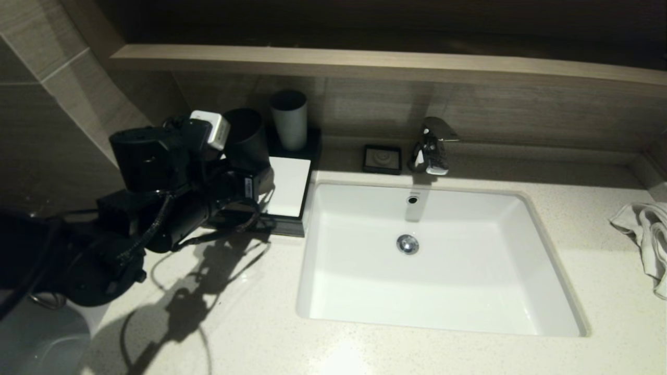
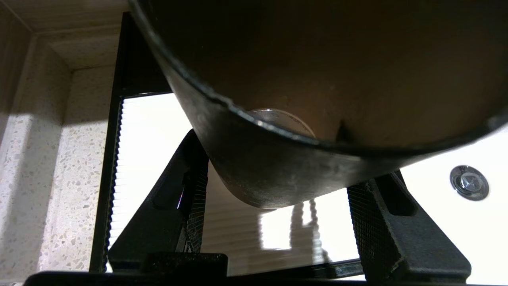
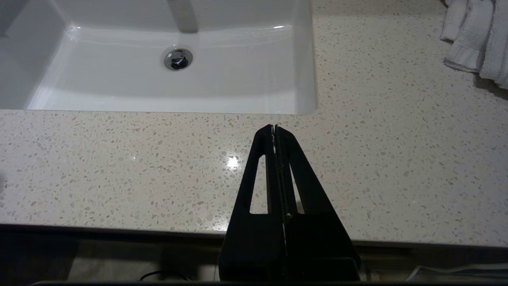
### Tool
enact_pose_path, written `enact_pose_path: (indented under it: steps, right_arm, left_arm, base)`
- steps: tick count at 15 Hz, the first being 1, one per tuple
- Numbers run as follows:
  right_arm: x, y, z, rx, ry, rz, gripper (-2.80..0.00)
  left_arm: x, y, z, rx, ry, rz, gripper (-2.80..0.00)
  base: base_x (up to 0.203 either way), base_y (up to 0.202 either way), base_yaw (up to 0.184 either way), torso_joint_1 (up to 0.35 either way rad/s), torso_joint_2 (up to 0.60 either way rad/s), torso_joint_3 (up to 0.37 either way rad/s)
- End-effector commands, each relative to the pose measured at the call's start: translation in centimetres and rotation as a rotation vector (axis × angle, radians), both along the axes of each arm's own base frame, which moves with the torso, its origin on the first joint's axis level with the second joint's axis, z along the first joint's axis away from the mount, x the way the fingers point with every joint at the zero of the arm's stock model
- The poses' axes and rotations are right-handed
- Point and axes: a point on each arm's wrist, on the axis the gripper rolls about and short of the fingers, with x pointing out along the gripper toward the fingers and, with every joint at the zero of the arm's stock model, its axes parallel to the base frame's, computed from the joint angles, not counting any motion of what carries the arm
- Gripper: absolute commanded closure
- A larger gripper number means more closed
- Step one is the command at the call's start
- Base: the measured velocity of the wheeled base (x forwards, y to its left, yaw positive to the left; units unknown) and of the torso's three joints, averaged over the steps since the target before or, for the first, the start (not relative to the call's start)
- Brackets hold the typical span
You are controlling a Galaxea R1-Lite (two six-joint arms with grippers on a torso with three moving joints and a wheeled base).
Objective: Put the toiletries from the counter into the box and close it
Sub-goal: Pick up the cup, then place the cup on the storage box
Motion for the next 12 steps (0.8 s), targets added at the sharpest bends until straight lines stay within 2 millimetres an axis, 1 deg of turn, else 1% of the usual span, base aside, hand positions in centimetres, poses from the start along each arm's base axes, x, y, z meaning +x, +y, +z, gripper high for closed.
enact_pose_path:
  steps: [1, 4, 8, 12]
  right_arm:
    - [0.0, 0.0, 0.0, 0.001, 0.002, 0.000, 0.00]
    - [0.0, 0.0, 0.0, 0.001, 0.002, 0.000, 0.00]
    - [0.0, 0.0, 0.0, 0.001, 0.002, 0.000, 0.00]
    - [0.0, 0.0, 0.0, 0.000, 0.002, 0.000, 0.00]
  left_arm:
    - [0.2, 0.0, 0.4, -0.006, -0.017, 0.019, 0.00]
    - [0.8, -0.1, 1.0, -0.014, -0.035, 0.046, 0.00]
    - [1.4, 0.3, 1.9, -0.015, -0.036, 0.069, 0.00]
    - [1.8, 0.5, 2.2, -0.016, -0.038, 0.094, 0.00]
  base:
    - [0.000, 0.000, 0.000, 0.000, 0.00, 0.000]
    - [0.000, 0.000, 0.000, 0.000, 0.00, 0.000]
    - [0.000, 0.000, 0.000, 0.000, 0.00, 0.000]
    - [0.000, 0.000, 0.000, 0.000, 0.00, 0.000]
